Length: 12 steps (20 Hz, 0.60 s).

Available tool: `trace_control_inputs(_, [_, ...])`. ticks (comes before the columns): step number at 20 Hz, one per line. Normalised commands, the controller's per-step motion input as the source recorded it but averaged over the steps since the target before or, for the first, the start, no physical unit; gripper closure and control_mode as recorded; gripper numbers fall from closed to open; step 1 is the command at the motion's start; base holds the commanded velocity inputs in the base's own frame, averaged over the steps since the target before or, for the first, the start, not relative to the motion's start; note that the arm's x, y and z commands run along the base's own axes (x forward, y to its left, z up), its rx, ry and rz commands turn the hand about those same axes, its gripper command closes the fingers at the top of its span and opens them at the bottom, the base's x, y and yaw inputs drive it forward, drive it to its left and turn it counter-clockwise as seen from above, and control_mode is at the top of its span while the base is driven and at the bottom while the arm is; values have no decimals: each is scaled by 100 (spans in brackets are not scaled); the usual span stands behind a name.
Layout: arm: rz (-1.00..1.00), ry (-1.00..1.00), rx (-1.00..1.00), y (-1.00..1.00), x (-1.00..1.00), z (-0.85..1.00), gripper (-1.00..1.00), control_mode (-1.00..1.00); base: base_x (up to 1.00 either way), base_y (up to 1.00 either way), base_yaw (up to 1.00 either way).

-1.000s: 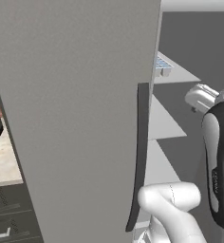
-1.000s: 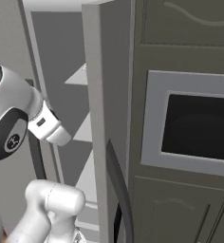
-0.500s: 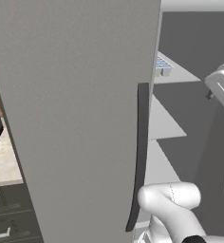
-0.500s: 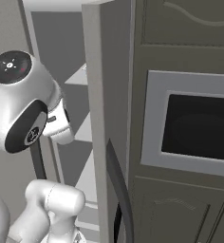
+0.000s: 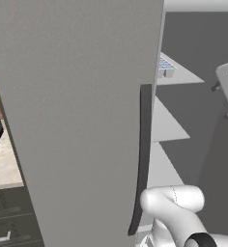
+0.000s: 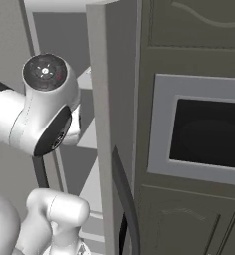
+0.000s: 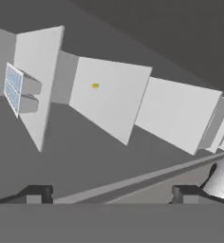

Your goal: Open the freezer door, pick up the ice cube tray from the freezer, and place it on the dining counter.

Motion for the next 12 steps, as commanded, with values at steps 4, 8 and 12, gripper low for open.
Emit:
trace_control_inputs(4, [0, -15, 23, 0, 61, 0, -100, -100, 0, 0, 0])
trace_control_inputs(8, [0, -6, 14, 0, 61, 0, -100, -100, 0, 0, 0])
trace_control_inputs(12, [0, 0, 6, 0, 54, 10, -100, -100, 0, 0, 0])
